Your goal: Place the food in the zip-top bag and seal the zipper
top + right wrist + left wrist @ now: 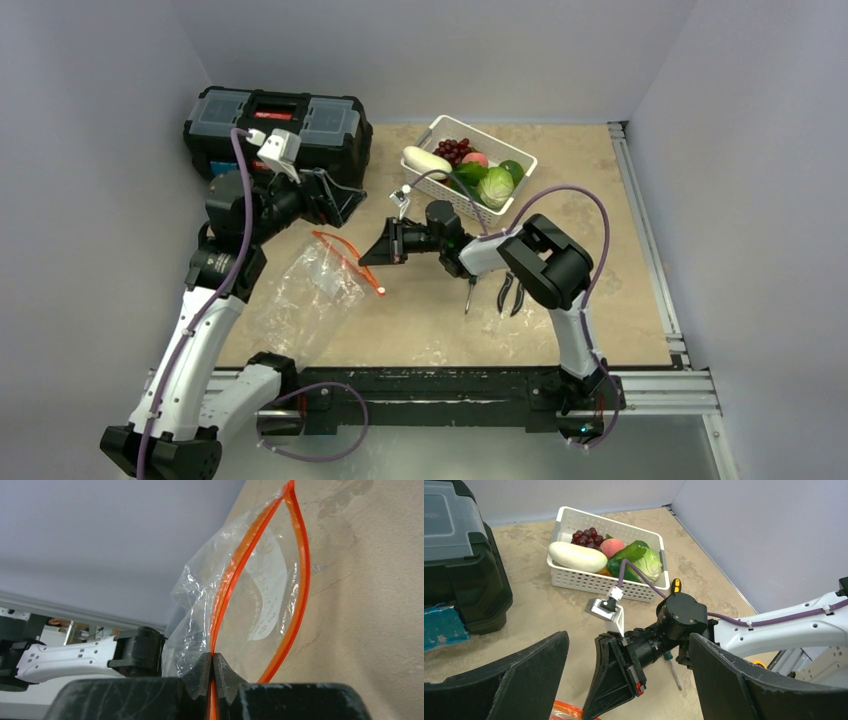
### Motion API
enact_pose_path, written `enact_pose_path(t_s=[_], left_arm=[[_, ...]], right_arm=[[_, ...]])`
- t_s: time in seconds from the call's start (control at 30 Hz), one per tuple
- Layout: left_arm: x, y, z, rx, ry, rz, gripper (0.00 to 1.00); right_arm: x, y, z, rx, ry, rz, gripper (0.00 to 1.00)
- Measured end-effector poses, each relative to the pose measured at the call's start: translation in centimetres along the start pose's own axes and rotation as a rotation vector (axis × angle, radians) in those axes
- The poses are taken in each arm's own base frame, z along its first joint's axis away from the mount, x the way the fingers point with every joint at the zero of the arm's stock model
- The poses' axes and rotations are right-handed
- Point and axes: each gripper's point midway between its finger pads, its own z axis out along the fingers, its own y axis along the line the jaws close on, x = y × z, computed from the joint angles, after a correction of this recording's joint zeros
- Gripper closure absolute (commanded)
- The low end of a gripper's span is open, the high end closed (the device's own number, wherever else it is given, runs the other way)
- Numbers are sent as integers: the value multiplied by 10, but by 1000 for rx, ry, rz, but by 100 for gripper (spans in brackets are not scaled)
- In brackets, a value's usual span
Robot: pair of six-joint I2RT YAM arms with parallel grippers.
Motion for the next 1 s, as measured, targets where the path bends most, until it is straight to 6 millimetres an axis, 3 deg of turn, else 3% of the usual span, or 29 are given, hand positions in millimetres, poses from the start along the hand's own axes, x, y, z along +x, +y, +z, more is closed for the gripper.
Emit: enact_pose_path(t_s=[0.17, 0.37, 0.6, 0.83, 1.0], left_arm=[[-5, 1, -3, -23, -22, 2, 15], [-16, 5, -12, -76, -77, 12, 15], [-33, 5, -31, -130, -163, 33, 15], [-44, 4, -48, -167, -248, 25, 13], [-38, 4, -39, -144, -215, -9, 14]], right_arm=[[-9, 13, -5, 34, -12, -47, 100], [-33, 33, -22, 163, -70, -193, 100], [-84, 68, -66, 412, -214, -442, 100], [-133, 120, -116, 586, -359, -669, 100], [-142, 137, -120, 607, -396, -729, 100]])
